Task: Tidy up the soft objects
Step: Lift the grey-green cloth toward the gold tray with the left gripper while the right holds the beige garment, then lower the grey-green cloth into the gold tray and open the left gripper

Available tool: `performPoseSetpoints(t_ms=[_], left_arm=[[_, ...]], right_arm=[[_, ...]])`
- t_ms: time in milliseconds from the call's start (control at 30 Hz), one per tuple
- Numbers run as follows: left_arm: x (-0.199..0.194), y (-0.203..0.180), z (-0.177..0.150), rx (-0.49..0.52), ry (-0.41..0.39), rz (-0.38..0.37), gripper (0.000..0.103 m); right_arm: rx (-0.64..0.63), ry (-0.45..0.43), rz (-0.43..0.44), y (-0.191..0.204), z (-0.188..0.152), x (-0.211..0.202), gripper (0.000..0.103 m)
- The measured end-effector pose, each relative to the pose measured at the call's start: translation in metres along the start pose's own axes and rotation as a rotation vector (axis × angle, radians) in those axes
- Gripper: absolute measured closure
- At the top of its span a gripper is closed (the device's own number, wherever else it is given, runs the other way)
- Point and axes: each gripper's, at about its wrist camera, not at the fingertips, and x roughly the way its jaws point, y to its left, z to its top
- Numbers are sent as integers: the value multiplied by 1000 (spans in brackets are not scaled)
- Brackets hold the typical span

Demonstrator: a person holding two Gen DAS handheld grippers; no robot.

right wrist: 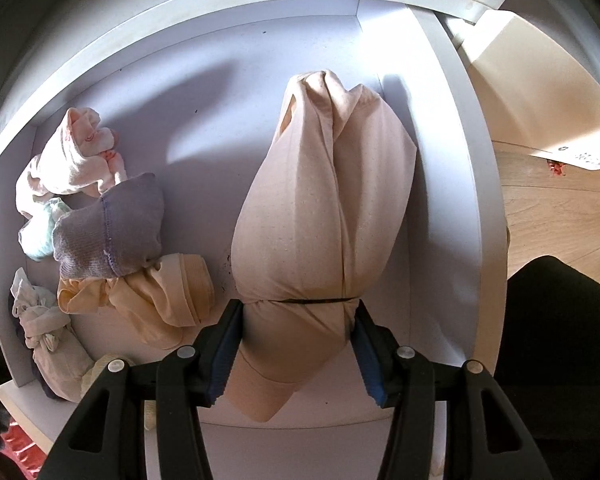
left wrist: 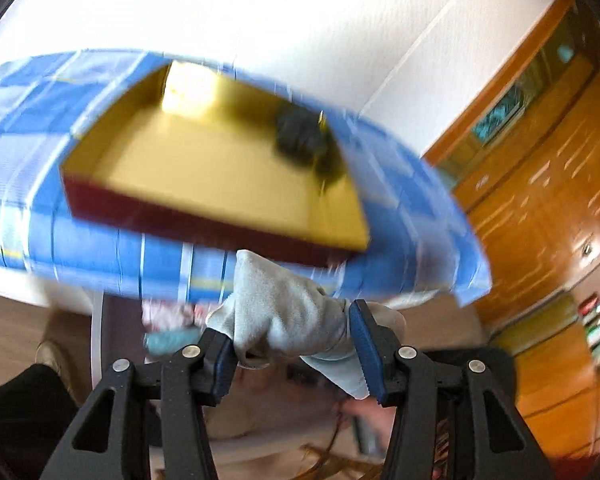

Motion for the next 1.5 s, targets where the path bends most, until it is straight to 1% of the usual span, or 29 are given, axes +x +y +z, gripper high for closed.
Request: performPoseSetpoints(t_ms=[67, 233, 433, 467, 567, 700, 800, 933, 1133, 1300, 1367, 1433, 1467, 1500], left_arm=[[-6, -2, 21, -26, -29, -23, 51], [-2, -1, 69, -53, -68, 16, 50], [19, 16, 120, -170, -95, 37, 50], [20, 18, 123, -179, -96, 43, 50], [30, 29, 142, -208, -107, 86, 50], [47, 49, 164, -258, -100, 131, 50], [64, 66, 178, -294, -87, 176, 50], [86, 81, 195, -288, -94, 249, 49], [112, 96, 211, -276, -91, 328, 49], [130, 105, 219, -253, -91, 375, 49], [136, 107, 222, -239, -91, 379, 48], [140, 106, 224, -219, -93, 399, 44], [141, 106, 224, -209, -100, 411, 40], [142, 107, 225, -202, -106, 428, 34]], right_arm=[[5, 3, 7, 0, 0, 1, 50], [8, 8, 13, -1, 2, 5, 50], [21, 14, 29, -5, 3, 6, 50], [25, 16, 34, -5, 4, 6, 50], [39, 25, 52, -8, 4, 9, 50], [60, 45, 81, -12, 5, 14, 50], [55, 49, 80, -12, 4, 16, 50], [41, 56, 71, -8, 6, 18, 51], [35, 67, 73, -3, 6, 21, 51], [41, 73, 80, -2, 9, 22, 51], [39, 75, 81, -3, 9, 23, 51], [36, 79, 83, -5, 10, 22, 51], [37, 83, 86, -5, 10, 23, 51], [37, 88, 88, -5, 10, 25, 51]])
